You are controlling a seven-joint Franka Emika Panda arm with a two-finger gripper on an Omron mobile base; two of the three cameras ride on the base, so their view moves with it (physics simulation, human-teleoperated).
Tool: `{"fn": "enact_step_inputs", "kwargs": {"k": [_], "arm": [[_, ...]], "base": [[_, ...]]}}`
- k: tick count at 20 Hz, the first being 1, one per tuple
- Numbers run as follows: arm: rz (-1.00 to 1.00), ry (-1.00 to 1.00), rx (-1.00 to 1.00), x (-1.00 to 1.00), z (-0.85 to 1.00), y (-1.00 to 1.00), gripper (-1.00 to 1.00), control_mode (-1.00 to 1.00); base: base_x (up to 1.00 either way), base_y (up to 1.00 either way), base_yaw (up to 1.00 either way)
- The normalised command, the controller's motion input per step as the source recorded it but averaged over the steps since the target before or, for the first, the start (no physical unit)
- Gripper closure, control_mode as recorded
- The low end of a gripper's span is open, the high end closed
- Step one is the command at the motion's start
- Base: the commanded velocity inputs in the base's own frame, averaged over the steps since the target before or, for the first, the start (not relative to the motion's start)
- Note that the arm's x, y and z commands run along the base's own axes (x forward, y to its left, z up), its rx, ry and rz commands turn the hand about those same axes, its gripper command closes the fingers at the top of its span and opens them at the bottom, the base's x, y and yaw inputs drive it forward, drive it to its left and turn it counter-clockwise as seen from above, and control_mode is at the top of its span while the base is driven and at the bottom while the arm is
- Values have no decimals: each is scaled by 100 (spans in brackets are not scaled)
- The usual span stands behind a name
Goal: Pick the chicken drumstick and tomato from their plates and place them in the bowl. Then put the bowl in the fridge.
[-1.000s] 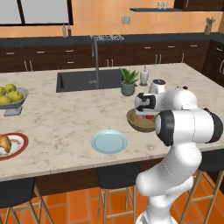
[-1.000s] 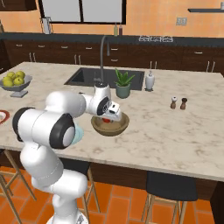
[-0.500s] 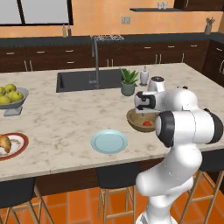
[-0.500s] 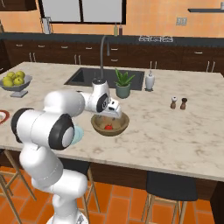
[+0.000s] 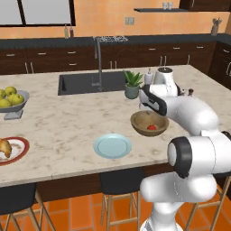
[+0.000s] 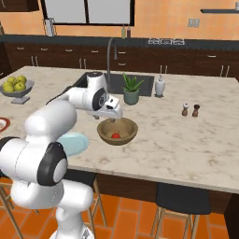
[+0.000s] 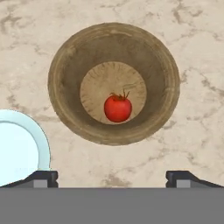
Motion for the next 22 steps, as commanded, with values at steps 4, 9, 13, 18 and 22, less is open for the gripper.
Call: {"fn": "enact_step_inputs", "kwargs": {"k": [4,9,13,18,22], "arm": [[6,2,0,-100,84,12,-100,-100],[4,0,0,-100,31,0,-100,-100],[14,-2,0,-96,0,1,-100,-100],[0,0,0,0,0,0,-100,-100],[0,0,0,0,0,33,-100,-100]], "base": [[0,0,0],[0,0,0],[0,0,0],[0,0,0],[0,0,0]]}}
